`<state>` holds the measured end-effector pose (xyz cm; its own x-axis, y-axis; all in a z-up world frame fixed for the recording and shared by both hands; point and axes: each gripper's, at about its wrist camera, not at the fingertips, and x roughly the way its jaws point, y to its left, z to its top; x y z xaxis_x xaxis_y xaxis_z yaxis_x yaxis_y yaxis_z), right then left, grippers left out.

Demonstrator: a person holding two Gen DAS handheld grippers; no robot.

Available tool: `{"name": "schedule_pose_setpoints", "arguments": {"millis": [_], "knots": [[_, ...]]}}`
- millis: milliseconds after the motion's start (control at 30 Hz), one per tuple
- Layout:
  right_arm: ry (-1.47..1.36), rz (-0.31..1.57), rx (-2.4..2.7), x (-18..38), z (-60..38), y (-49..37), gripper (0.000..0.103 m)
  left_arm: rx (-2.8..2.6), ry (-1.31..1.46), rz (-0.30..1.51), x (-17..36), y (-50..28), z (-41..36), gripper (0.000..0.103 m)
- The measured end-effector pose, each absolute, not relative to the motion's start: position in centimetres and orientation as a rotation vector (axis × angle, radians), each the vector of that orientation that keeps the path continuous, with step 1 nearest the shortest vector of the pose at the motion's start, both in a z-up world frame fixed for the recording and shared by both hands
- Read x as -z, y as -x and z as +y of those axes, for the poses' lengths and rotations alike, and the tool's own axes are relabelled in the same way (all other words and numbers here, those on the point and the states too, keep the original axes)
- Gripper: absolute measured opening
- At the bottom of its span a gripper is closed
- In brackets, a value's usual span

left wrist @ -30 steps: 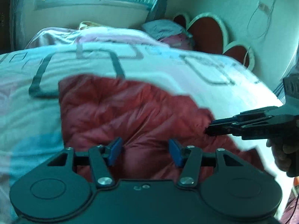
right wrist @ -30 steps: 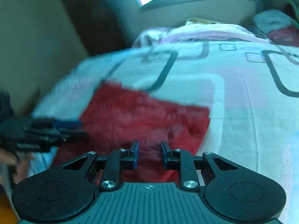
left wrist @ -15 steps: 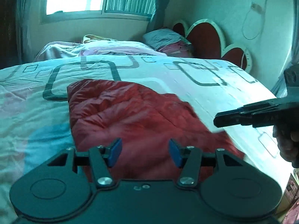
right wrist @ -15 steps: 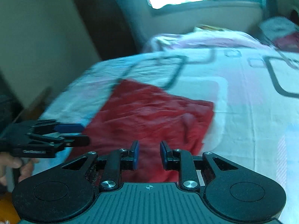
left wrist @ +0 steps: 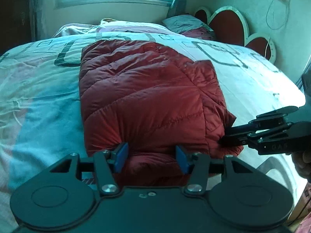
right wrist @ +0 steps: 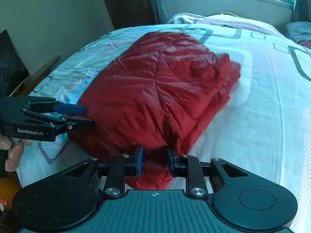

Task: Fold large clothes

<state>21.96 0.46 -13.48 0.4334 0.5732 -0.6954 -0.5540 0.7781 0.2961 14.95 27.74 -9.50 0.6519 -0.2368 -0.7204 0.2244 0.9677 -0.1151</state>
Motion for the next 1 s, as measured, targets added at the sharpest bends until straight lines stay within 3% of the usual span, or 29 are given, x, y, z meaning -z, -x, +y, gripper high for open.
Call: {"name": "schedule_pose_setpoints", "arguments": {"millis": [500, 767, 1000], "knots": [[-0.022, 0.916, -0.699, 13.7, 1.3, -23.0, 0.025, 0.261, 0.028, 0.819, 9.8, -15.4, 28.2, 0.052], [-0.149, 0.701, -0.664, 7.4, -0.9, -24.5, 0.025, 0.232, 0.052, 0.673, 5.0, -16.4, 28.6, 0.056], [-0.078, 0.862, -0.571, 12.1, 2.6, -29.4, 0.024, 0.229, 0.111, 0.781, 9.5, -20.4, 28.8, 0.058]]}}
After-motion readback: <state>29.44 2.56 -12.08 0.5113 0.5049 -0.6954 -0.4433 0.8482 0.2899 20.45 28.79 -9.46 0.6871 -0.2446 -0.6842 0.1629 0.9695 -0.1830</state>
